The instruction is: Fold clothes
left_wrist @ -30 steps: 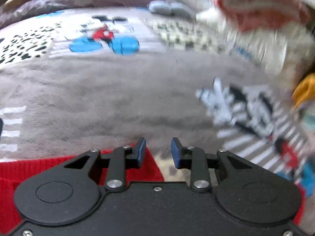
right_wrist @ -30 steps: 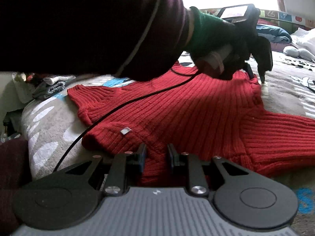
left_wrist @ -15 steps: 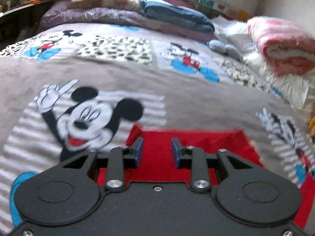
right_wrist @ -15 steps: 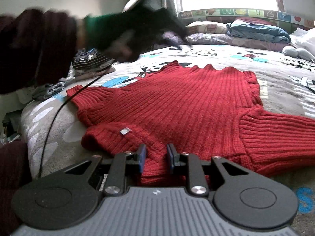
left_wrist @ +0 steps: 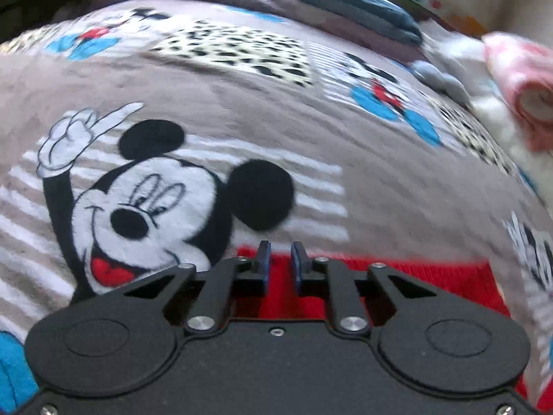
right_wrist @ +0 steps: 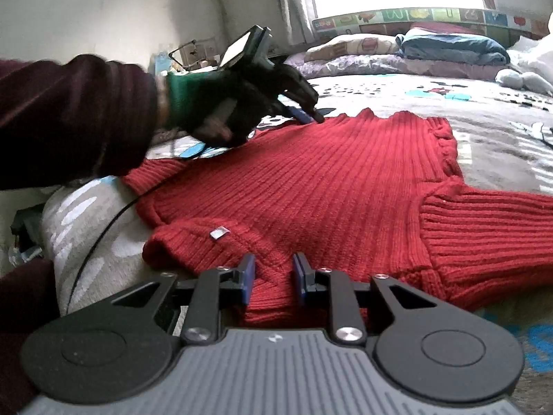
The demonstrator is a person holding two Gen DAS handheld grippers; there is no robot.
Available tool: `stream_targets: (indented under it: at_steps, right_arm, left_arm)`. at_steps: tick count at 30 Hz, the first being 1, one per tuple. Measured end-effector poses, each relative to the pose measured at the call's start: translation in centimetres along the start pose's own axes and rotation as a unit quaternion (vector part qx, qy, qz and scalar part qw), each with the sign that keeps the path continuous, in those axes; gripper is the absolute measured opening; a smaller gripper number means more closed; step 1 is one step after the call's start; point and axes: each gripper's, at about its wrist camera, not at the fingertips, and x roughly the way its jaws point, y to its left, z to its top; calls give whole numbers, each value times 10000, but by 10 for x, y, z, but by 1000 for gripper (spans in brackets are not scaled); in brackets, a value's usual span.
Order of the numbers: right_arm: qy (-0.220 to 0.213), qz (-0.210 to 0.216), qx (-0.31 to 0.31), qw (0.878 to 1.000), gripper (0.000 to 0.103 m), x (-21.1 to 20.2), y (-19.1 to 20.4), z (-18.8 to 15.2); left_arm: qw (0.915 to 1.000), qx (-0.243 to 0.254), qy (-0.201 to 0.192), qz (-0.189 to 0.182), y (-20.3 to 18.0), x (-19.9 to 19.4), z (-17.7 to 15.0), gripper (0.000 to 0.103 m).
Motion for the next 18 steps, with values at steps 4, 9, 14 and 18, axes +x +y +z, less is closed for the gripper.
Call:
stream_targets:
  at_steps: [4, 9, 14, 18]
  right_arm:
    - [0, 34, 45, 10000, 26, -1, -1, -1]
    - [3, 20, 28, 10000, 26, -1, -1, -1]
    - [-14, -50, -101, 9999, 27, -4, 4, 0]
    - [-33, -24, -250, 9997, 38, -10, 11, 2]
  left_arm:
    - [9993, -317, -175, 31, 3, -13, 6, 14]
    - [9992, -28, -325, 216, -4, -47, 2, 15]
    - [9963, 798, -274, 175, -37, -80, -17, 50]
    - [9886, 1484, -253, -55, -78, -106, -45, 53]
